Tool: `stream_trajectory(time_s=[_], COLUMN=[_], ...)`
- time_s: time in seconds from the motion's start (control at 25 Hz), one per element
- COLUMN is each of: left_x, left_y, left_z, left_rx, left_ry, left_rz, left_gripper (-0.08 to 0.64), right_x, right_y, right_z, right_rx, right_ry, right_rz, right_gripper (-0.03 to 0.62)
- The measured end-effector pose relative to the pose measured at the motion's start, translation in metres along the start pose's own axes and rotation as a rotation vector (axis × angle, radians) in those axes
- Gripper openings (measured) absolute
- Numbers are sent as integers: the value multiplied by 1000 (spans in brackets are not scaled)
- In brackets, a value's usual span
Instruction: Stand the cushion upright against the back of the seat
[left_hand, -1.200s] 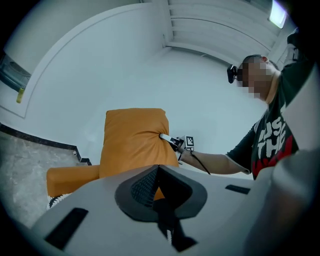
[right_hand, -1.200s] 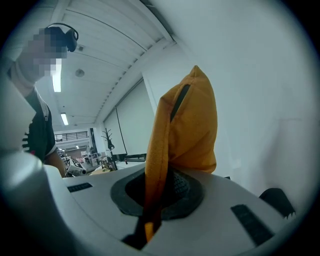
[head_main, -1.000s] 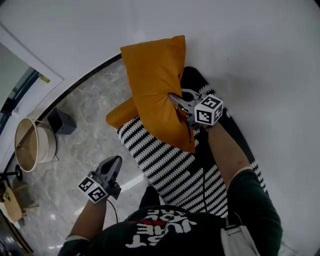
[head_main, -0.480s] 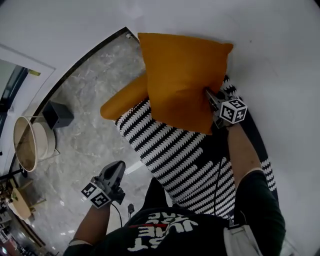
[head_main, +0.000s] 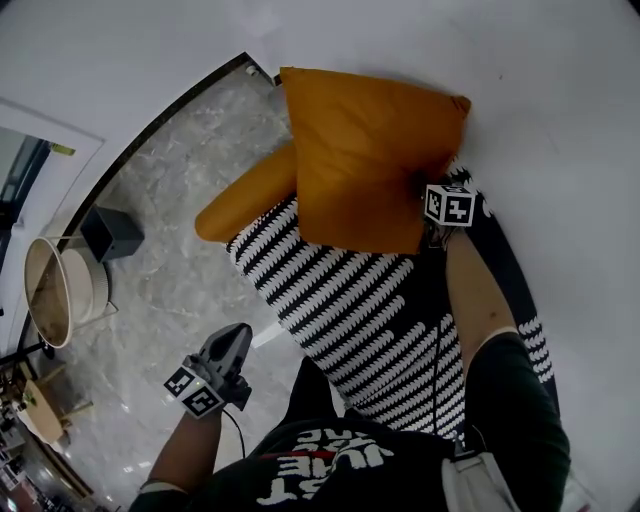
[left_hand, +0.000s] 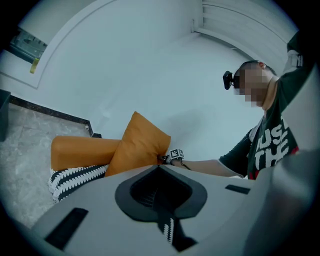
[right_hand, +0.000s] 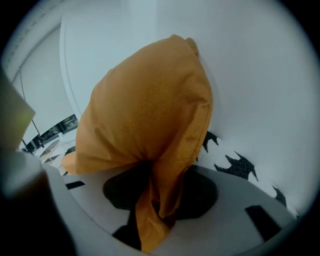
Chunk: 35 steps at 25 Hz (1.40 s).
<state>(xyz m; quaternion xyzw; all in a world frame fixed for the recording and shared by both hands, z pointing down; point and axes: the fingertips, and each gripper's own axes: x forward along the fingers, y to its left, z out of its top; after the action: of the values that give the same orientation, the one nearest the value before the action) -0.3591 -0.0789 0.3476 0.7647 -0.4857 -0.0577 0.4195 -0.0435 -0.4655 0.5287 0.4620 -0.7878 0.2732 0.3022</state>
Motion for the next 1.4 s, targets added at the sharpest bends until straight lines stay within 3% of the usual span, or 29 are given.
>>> stream_trajectory(time_s=[0.24, 0.4, 0.56, 0.76, 1.04, 1.16, 1.4], left_x=[-10, -22, -22, -21, -17, -20, -37], left_y=[4, -2, -15, -49, -113, -145, -211], left_z=[6, 13, 29, 49, 64, 77, 80], left_rx=[-6, 9, 46, 97, 177, 247, 332], left_ry=[-16, -26, -40, -61, -52, -66, -124], left_rz=[6, -8, -53, -136, -293, -361, -403], left_gripper=[11, 11, 11, 11, 11, 11, 11], right_x=[-20, -60, -116, -208, -361, -422, -516], right_y=[-16, -7, 18, 62, 111, 128, 140], right_z=[0, 1, 23, 67, 101, 107, 86], right_rx=[9, 8, -4, 45, 97, 79, 49], right_ry=[3, -58, -172, -365, -588, -658, -720], right_rz=[-104, -116, -71, 85, 267, 292, 319], right_gripper=[304, 316, 316, 316, 266, 230, 137])
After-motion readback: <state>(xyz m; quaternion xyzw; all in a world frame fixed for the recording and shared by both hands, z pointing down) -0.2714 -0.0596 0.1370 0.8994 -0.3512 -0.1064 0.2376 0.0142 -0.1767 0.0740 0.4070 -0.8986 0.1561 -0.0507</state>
